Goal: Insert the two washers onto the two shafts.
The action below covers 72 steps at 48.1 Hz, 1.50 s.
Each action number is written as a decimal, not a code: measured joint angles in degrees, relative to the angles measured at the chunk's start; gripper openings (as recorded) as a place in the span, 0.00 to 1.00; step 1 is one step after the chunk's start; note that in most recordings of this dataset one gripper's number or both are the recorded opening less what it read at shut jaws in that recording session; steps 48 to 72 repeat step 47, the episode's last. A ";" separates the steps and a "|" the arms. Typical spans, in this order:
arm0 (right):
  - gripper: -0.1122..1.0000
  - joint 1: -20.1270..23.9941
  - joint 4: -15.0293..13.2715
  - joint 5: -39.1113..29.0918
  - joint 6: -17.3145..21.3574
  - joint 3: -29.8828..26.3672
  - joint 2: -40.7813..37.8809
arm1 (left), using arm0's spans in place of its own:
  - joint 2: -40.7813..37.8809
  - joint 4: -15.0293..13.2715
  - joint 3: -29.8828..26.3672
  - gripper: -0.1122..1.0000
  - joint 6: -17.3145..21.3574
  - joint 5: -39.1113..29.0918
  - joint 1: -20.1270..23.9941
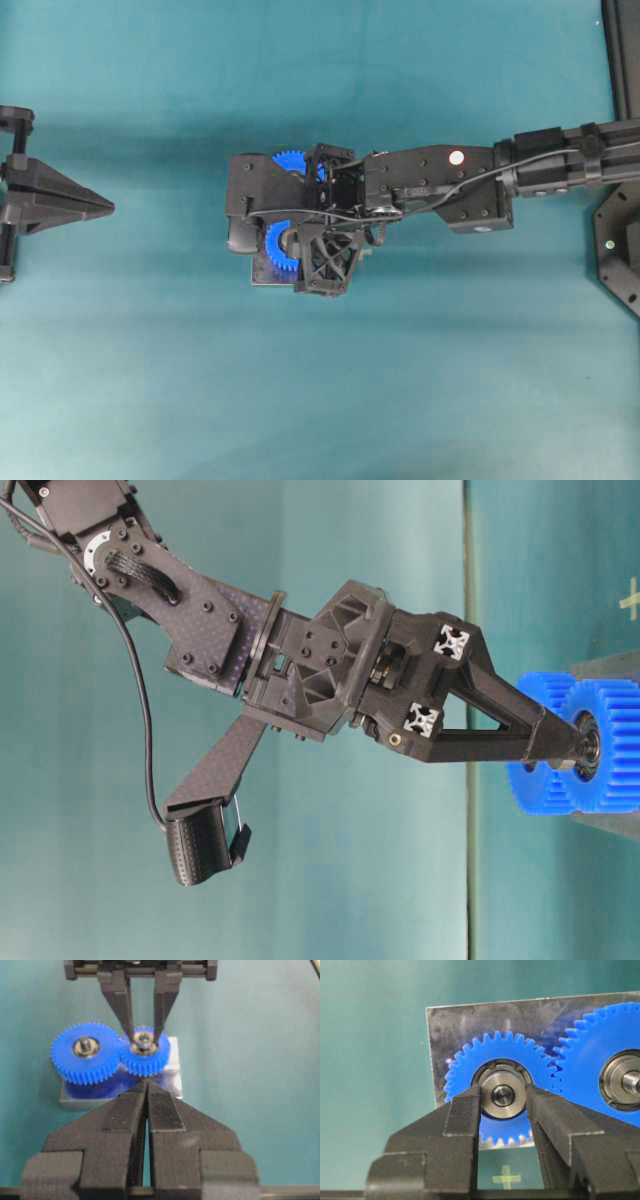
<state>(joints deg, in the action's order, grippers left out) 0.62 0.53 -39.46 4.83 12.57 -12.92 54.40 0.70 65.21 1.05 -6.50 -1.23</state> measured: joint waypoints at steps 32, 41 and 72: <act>0.80 -0.09 0.00 0.00 0.00 0.18 2.99 | 0.53 0.00 0.79 0.11 -0.09 0.00 0.00; 0.78 -0.09 -1.49 0.62 -0.09 2.64 8.53 | 0.70 0.00 1.58 0.11 -0.09 0.00 0.00; 0.73 -0.09 -2.90 1.49 0.00 5.19 12.48 | 0.79 0.00 1.58 0.11 -0.09 -0.09 0.00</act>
